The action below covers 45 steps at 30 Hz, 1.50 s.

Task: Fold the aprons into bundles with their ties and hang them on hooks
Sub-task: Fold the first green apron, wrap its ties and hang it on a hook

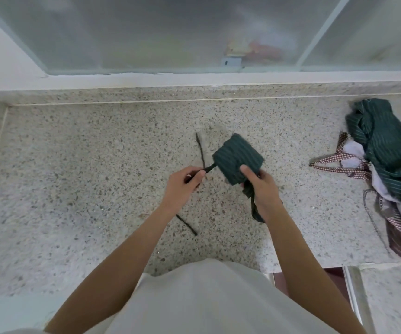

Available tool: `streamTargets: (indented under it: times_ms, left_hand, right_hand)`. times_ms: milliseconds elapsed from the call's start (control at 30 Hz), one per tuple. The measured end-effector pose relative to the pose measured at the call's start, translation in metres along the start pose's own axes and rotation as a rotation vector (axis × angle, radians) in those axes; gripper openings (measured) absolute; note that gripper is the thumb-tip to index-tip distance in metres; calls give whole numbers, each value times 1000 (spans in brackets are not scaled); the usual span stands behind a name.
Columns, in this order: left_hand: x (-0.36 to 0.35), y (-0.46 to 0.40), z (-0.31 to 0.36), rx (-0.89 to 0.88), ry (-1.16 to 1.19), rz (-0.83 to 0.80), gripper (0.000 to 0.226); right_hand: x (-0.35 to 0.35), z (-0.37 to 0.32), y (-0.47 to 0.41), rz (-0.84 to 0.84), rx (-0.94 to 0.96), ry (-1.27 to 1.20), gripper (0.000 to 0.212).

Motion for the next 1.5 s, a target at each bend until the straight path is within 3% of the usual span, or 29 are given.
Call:
streamTargets:
  times_ms: [200, 300, 400, 467, 533, 600, 667, 733, 800, 833, 933, 1000, 1100, 1167, 1300, 1400, 1500]
  left_hand:
    - [5, 32, -9, 10, -208, 71, 14]
    - [8, 35, -8, -26, -393, 154, 9]
    - [11, 40, 1, -25, -389, 232, 7]
    - [9, 46, 9, -46, -330, 151, 11]
    - [3, 54, 16, -164, -431, 64, 19]
    - [-2, 58, 19, -305, -667, 8, 27]
    - [0, 57, 22, -331, -840, -149, 27]
    - [12, 49, 32, -321, -945, -301, 25]
    - [33, 37, 49, -370, -1006, -339, 21]
    - [44, 32, 56, -397, -1005, -345, 19]
    - [65, 23, 71, -396, -773, -388, 14]
    - [66, 21, 70, -332, -482, -345, 9]
    - [55, 23, 49, -145, -58, -188, 9]
    - [38, 27, 29, -20, 104, -110, 11]
    - [4, 45, 12, 51, 73, -134, 11]
    - [-7, 53, 9, -75, -7, -84, 20]
    - [-7, 64, 12, -44, 135, -212, 35]
  right_hand:
    - [-3, -4, 21, 17, -5, -59, 22]
    - [-8, 1, 28, 6, -27, -67, 35]
    - [-10, 0, 34, 21, -21, -48, 45]
    - [-10, 0, 34, 52, 19, -46, 48]
    - [-11, -4, 33, 85, 125, -3, 45]
    - [-13, -7, 32, 92, 363, 275, 42]
    - [-13, -7, 30, 47, 686, 832, 46]
    - [-16, -1, 30, -99, 952, 1301, 47]
    - [-16, 4, 29, -294, 1073, 1508, 53]
    - [-15, 5, 28, -406, 1038, 1517, 54]
    - [-10, -6, 34, -759, 569, 1120, 47]
    - [-12, -17, 46, -848, 347, 794, 41]
    - [-17, -30, 64, -779, 232, 427, 43]
    - [-18, -32, 66, -678, 203, 212, 45]
    - [-20, -25, 61, -534, 130, -35, 70]
    - [-19, -24, 57, -450, 155, -43, 73]
    - [-14, -27, 53, -385, 165, -55, 72]
Point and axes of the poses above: each hand's wrist, its own y-axis away from the middle knuckle, its own x-axis out of the back of the hand, z = x × y, the point moved 2 cm from there along -y, towards the middle knuckle, and after that the axes turned 13 degrees about -y, right-handed, at the moved point
